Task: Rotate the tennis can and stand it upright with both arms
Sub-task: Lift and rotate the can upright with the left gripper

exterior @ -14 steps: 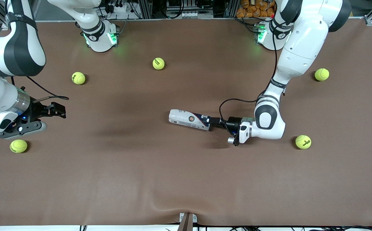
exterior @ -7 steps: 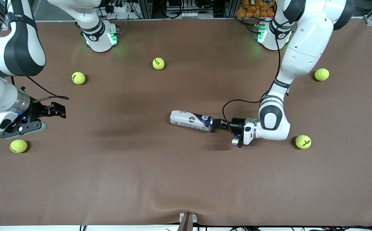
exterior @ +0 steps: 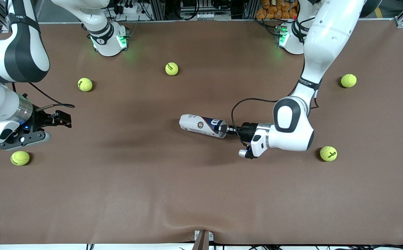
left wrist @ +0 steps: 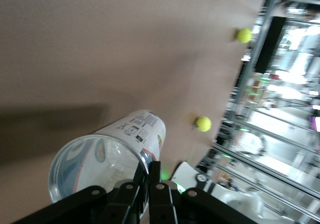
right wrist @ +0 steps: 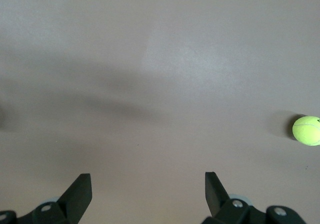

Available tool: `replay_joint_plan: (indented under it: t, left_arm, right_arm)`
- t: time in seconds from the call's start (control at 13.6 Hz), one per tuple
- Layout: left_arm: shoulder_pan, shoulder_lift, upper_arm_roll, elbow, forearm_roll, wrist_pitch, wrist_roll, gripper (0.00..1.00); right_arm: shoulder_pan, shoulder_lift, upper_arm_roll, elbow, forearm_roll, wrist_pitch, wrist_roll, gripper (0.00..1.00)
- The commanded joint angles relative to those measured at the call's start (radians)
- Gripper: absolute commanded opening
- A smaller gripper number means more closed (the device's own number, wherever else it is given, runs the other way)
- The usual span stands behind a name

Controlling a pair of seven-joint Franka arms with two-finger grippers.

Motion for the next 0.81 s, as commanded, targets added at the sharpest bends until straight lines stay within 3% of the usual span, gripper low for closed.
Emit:
replay_joint_plan:
  t: [0.0,0.52,0.74]
  left_arm:
    - [-0.004,-0.040,0.008,0.080,0.197,-0.011,-0.210,0.00]
    - [-0.013,-0.246,0.000,0.095,0.485,-0.127,-0.643,0.00]
    - [-0.079,-0.274,-0.013,0.121,0.669,-0.131,-0.822,0.00]
  right_arm:
    - [-0.011,-0.035,0.011,-0.030,0.016,-0.001,0.013,1.00]
    - [-0.011,-0.035,0.011,-0.030,0.016,-0.001,0.013,1.00]
    - [-0.013,-0.033,0.011,-0.030,0.016,0.000,0.013,1.00]
